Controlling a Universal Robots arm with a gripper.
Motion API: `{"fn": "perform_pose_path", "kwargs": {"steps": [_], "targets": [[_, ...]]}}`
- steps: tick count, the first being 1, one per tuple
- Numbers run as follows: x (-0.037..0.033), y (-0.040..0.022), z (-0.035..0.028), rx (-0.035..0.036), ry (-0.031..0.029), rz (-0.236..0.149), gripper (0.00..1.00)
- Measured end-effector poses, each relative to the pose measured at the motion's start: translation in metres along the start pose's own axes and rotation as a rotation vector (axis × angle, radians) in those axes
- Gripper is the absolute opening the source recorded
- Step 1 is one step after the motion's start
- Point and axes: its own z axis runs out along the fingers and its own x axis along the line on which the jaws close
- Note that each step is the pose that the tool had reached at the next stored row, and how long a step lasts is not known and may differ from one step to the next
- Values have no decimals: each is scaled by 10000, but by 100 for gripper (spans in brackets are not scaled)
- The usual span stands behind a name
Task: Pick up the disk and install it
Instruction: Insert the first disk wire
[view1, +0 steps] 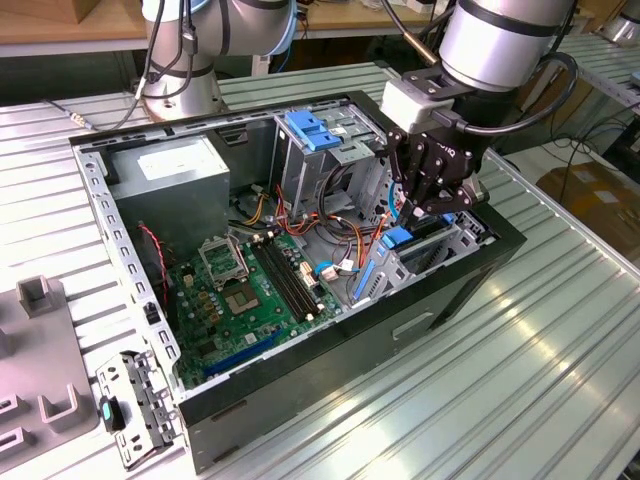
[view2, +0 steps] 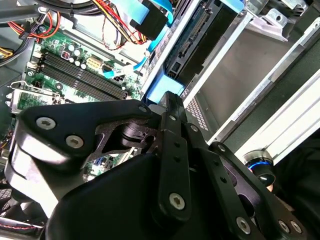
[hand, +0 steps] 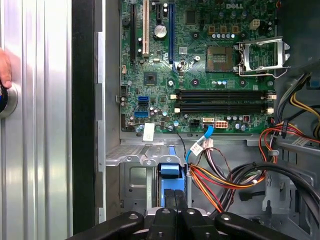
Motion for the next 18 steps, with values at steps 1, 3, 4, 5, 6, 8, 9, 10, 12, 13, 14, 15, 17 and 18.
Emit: {"fn": "perform_pose_path", "kwargs": {"steps": [1, 3, 4, 5, 6, 8, 9, 10, 12, 13, 14, 15, 17, 18], "targets": [[0, 0, 0, 1, -1, 0, 11], [1, 0, 0, 1, -1, 0, 11], [1, 0, 0, 2, 0, 0, 11], [1, 0, 0, 2, 0, 0, 11], [2, 0, 0, 2, 0, 0, 11], [2, -18, 0, 3, 0, 0, 11], [2, -37, 0, 3, 0, 0, 11], [2, -59, 0, 3, 0, 0, 11], [2, -100, 1, 3, 0, 0, 11], [2, -115, 1, 3, 0, 0, 11], [1, -133, 1, 2, 1, -1, 11], [2, -141, 2, 2, 1, -1, 11], [2, -148, 1, 3, 2, 0, 11], [2, -149, 2, 3, 2, -1, 11]]}}
